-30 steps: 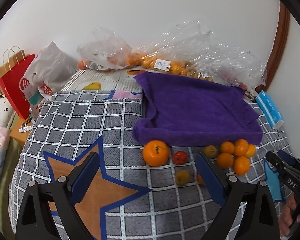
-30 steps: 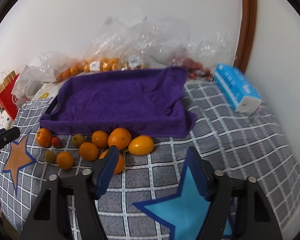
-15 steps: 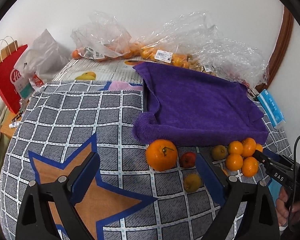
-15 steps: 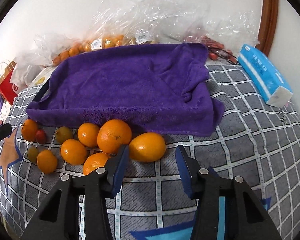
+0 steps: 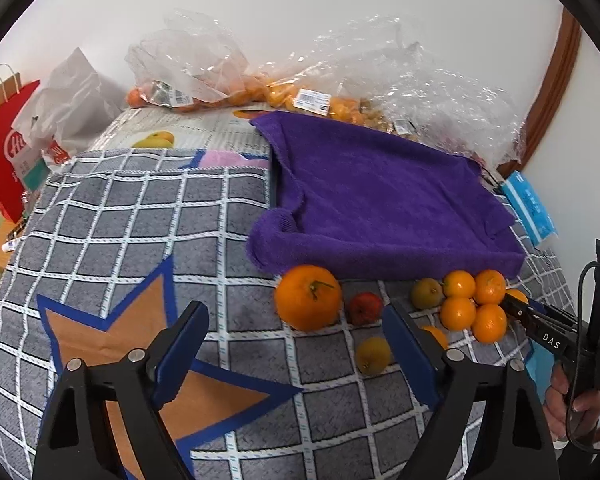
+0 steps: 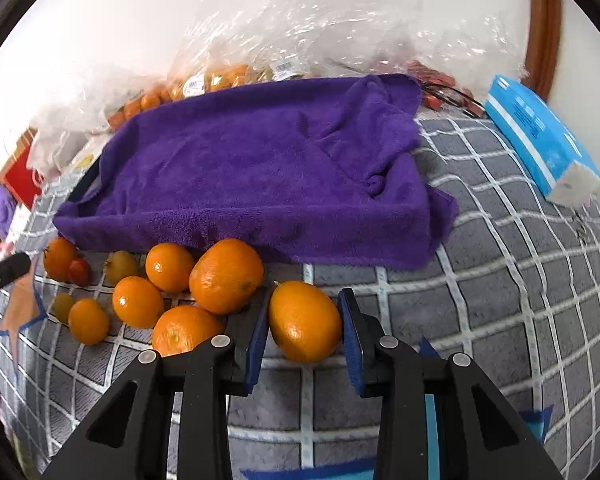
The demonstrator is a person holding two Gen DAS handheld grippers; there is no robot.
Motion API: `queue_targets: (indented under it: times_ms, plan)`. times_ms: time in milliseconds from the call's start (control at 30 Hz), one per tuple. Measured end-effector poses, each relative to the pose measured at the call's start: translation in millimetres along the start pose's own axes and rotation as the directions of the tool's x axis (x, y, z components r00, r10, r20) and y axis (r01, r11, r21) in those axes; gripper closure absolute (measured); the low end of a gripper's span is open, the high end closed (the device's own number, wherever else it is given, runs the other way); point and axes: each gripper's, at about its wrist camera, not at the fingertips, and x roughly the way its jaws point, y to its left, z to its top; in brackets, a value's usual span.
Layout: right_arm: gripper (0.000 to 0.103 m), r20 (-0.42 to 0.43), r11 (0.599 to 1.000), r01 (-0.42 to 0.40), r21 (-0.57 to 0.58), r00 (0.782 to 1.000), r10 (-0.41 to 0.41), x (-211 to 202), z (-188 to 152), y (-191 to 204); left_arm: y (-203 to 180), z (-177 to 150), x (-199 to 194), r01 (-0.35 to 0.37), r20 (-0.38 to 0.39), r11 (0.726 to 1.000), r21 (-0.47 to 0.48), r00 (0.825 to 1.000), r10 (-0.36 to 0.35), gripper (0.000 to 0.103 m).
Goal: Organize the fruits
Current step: 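Lower the right gripper onto the oval orange and close it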
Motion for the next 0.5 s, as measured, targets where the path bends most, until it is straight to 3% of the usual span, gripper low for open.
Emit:
queue_targets:
  times_ms: [133, 333, 400, 500]
  plan:
    - [0.069, 0.003, 1.0, 0.014, 0.008, 1.0, -0.014, -4, -12, -3, -5, -4, 1, 0.005, 0.004, 1.0, 0.016, 1.0, -0.005, 0.02]
    - [0.069, 0.049, 0.999, 0.048, -0.009, 0.998, -0.048, -8, -22, 3, -6, 4, 14, -0.05, 0.004, 0.999, 0.004, 0.999, 0.05, 0.025]
    - [0.069, 0.059, 0.998, 0.057, -0.018, 0.997, -0.056, -8, -24, 5, -6, 6, 21, -0.056, -0.007, 0.998, 0.006, 0.998, 0.056, 0.034]
    - [0.069, 0.061, 0.998, 0.057, -0.015, 0.997, -0.056, -8, -24, 4, -4, 7, 27, -0.047, -0.014, 0.999, -0.014, 0.999, 0.047, 0.038]
